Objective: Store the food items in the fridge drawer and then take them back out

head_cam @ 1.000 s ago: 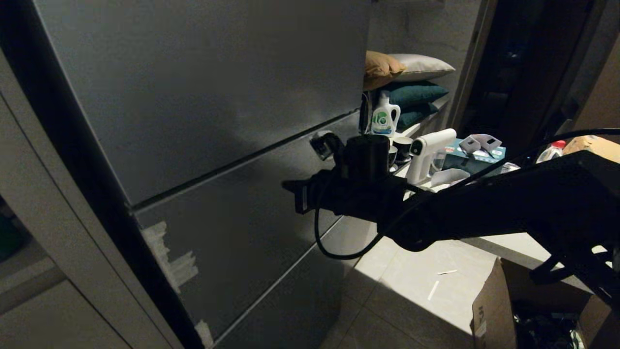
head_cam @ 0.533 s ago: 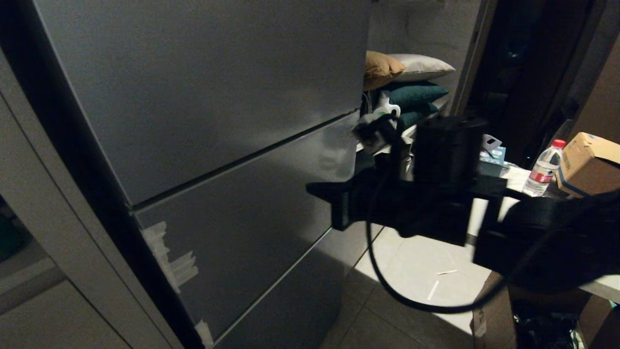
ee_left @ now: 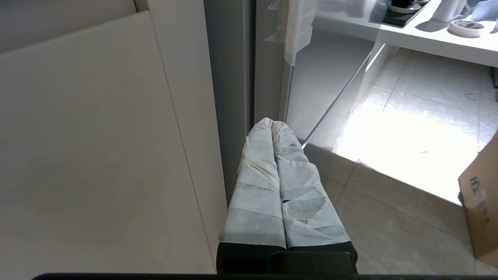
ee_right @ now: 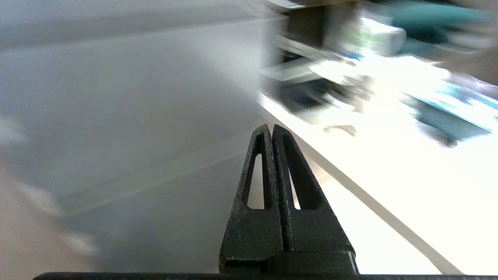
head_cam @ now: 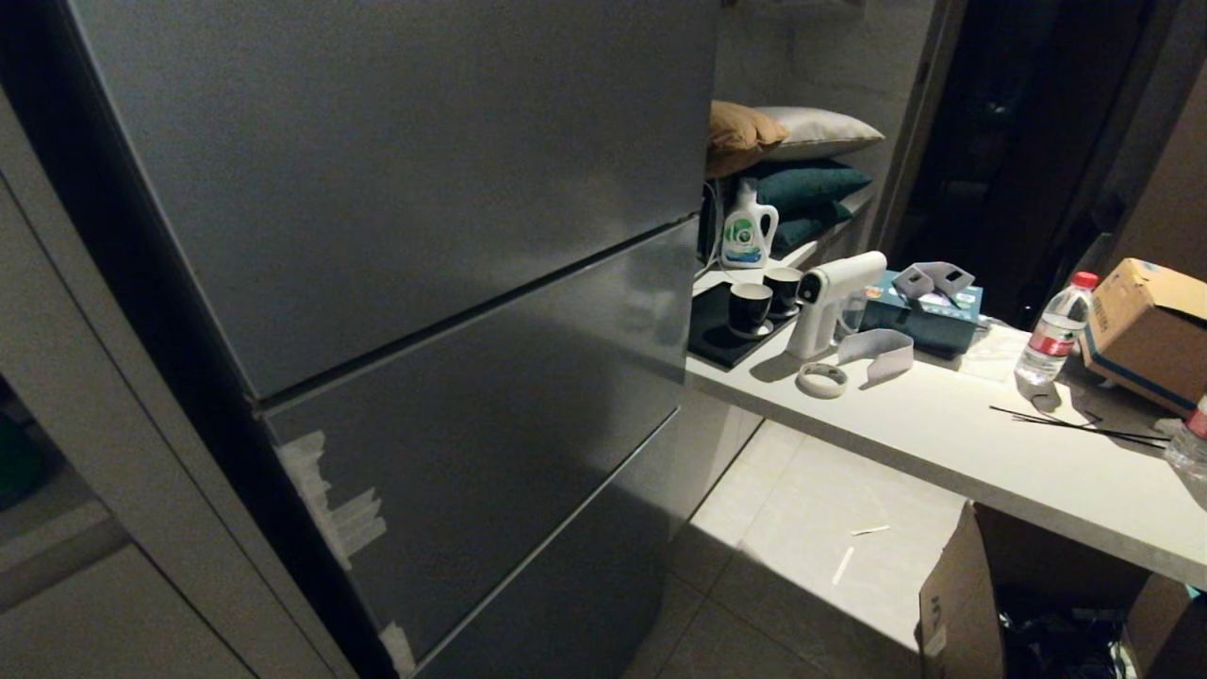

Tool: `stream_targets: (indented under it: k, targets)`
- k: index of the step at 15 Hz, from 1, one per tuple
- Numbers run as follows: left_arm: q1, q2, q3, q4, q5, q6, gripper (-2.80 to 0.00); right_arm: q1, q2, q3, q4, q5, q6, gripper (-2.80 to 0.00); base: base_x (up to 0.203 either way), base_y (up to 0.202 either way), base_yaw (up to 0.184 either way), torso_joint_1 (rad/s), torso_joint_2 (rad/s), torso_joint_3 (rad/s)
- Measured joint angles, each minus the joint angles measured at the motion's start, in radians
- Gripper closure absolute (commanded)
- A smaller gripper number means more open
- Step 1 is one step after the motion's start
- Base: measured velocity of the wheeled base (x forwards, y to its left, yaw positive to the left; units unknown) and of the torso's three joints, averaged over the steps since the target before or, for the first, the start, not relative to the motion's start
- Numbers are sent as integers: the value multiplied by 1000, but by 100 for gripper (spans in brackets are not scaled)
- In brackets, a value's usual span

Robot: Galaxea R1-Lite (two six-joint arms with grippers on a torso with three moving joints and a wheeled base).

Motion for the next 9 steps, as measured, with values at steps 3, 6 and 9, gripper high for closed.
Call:
stream_targets:
  k: [3, 6, 9]
  targets:
    - [0, 0, 0, 0, 0, 0, 0, -130, -276, 308, 184, -3, -51, 0, 0, 0, 0, 0, 0, 0]
    - [0, 0, 0, 0, 0, 1, 0, -191, -396, 507, 157, 53, -50, 0, 0, 0, 0, 0, 0, 0]
    - [0, 0, 0, 0, 0, 1, 0, -283, -437, 538, 160, 31, -53, 0, 0, 0, 0, 0, 0, 0]
